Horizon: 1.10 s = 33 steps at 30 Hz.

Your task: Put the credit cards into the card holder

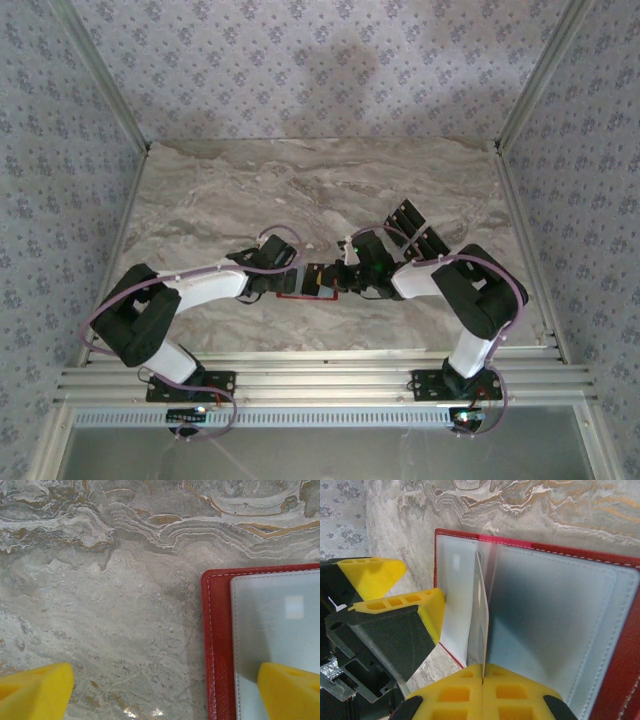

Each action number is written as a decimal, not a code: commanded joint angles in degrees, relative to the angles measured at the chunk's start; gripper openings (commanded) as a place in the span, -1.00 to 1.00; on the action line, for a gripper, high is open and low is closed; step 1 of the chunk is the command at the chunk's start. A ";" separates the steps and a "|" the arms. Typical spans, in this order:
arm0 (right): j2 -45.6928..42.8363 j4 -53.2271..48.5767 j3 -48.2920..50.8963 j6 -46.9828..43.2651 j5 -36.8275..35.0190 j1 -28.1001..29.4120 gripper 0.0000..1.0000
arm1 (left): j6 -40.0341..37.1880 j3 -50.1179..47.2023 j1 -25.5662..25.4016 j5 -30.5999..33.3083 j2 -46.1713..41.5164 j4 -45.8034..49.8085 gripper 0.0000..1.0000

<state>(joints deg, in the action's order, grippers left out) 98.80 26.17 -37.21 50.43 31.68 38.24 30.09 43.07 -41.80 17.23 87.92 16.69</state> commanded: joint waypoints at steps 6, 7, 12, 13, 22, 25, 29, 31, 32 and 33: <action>2.62 -0.42 -0.64 0.37 1.25 0.52 -1.00 | 0.08 -1.63 -0.27 1.05 0.49 3.88 0.89; 2.87 -0.57 -0.82 0.17 1.50 0.36 -1.00 | 0.10 -1.67 -0.26 1.06 0.46 3.86 0.89; 3.67 -1.30 -1.38 -0.56 3.01 -0.43 -1.00 | 0.06 -1.67 -0.25 1.07 0.46 3.96 0.89; 3.89 -1.39 -1.54 -0.67 3.30 -0.68 -1.00 | 0.06 -1.67 -0.24 1.08 0.40 3.92 0.89; 5.46 -1.74 -1.88 -0.89 6.74 -2.35 -1.00 | 0.06 -1.61 -0.26 1.12 0.47 3.87 0.89; 6.04 -1.97 -2.22 -1.04 7.94 -2.61 -1.00 | 0.02 -1.59 -0.27 1.05 0.43 3.87 0.89; 6.92 -3.25 -2.97 -1.84 9.35 -2.99 -1.00 | 0.06 -1.50 -0.25 1.05 0.32 3.91 0.89; 7.43 -3.82 -3.48 -2.06 10.03 -3.17 -1.00 | 0.06 -1.41 -0.21 1.07 0.38 3.97 0.89; 7.71 -4.01 -3.74 -2.20 10.39 -3.28 -1.00 | 0.06 -1.42 -0.21 1.08 0.33 3.92 0.89; 8.05 -4.38 -4.05 -2.31 10.64 -3.26 -1.00 | 0.06 -1.41 -0.27 1.05 0.34 3.97 0.89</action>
<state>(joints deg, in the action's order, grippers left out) 104.95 25.74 -40.32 49.74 41.04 35.09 30.09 43.03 -41.80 17.21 87.90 16.56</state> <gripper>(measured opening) 0.055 0.947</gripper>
